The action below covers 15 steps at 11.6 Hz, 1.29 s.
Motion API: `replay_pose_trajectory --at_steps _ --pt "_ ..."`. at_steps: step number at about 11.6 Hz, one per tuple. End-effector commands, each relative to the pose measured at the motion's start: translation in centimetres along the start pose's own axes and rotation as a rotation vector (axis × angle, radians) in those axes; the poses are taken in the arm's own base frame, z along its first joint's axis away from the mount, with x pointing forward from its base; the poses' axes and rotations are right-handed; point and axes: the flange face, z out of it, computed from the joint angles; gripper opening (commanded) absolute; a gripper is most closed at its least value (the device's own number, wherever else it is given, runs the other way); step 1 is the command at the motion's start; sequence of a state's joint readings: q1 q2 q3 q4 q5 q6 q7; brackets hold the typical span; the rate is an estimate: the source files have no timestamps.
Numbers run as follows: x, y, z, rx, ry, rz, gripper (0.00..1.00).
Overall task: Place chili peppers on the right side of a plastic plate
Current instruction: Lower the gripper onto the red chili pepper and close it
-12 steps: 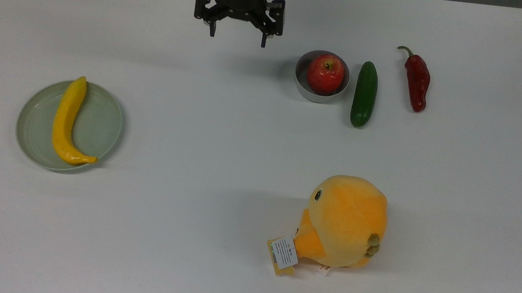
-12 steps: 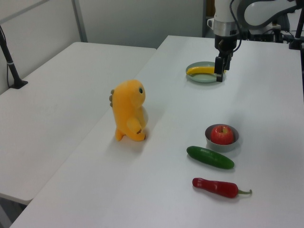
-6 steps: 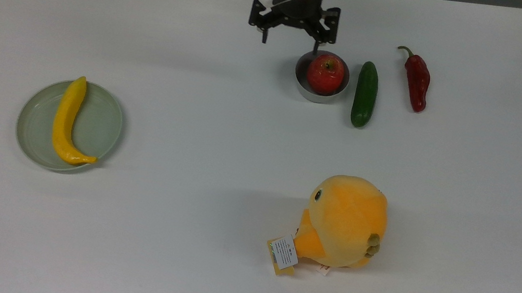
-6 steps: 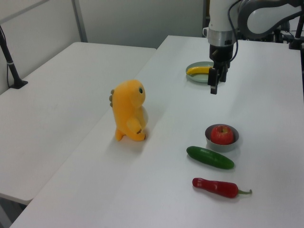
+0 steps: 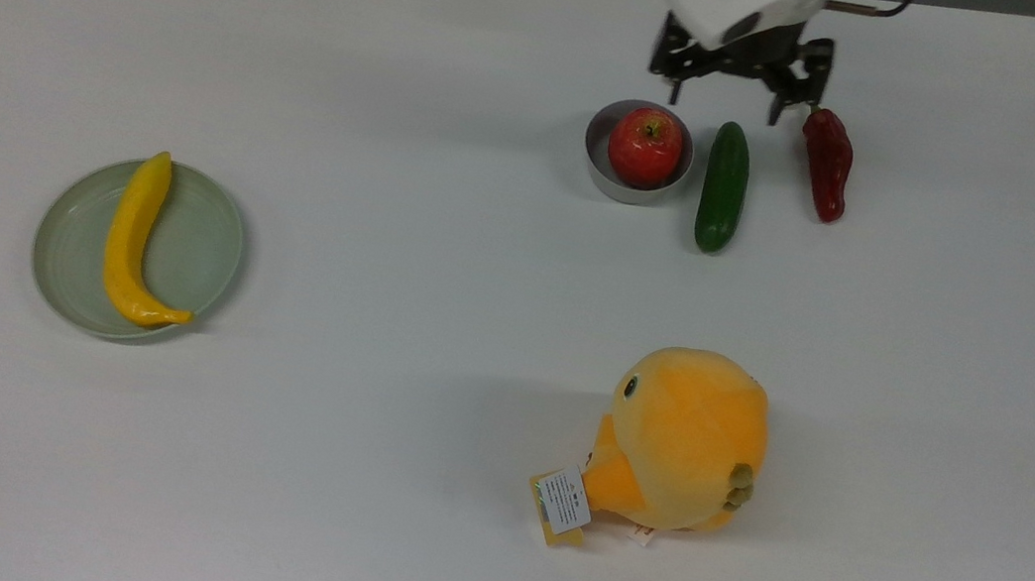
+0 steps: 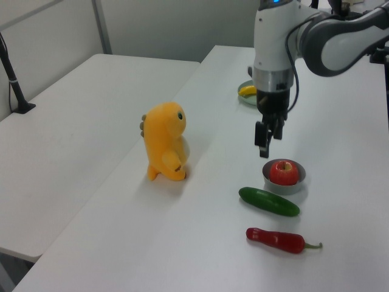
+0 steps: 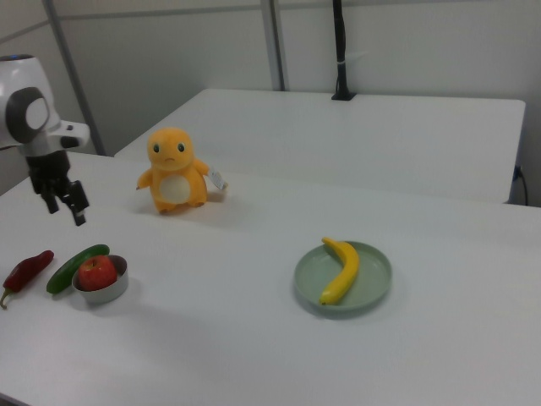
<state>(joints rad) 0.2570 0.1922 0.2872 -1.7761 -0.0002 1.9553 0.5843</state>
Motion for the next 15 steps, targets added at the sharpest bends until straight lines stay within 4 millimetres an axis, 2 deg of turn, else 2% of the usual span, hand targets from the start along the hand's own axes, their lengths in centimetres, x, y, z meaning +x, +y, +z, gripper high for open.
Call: replay_pose_trajectory --at_steps 1,2,4,6,11,13,15 --pt "-3.8 -7.6 1.2 0.044 0.012 -0.025 1.0" --pt "-5.2 -9.8 2.6 0.045 0.005 -0.037 1.0" --pt "-6.9 -12.6 5.4 0.031 -0.002 -0.058 1.0" --pt "-8.0 -14.4 8.4 -0.003 0.004 -0.063 1.0" --pt "-7.4 -15.2 11.8 -0.007 0.029 -0.064 1.0" --pt "-7.3 -15.3 13.9 -0.026 0.026 -0.081 1.0" --pt "-7.2 -15.3 14.3 -0.03 0.032 -0.076 1.0"
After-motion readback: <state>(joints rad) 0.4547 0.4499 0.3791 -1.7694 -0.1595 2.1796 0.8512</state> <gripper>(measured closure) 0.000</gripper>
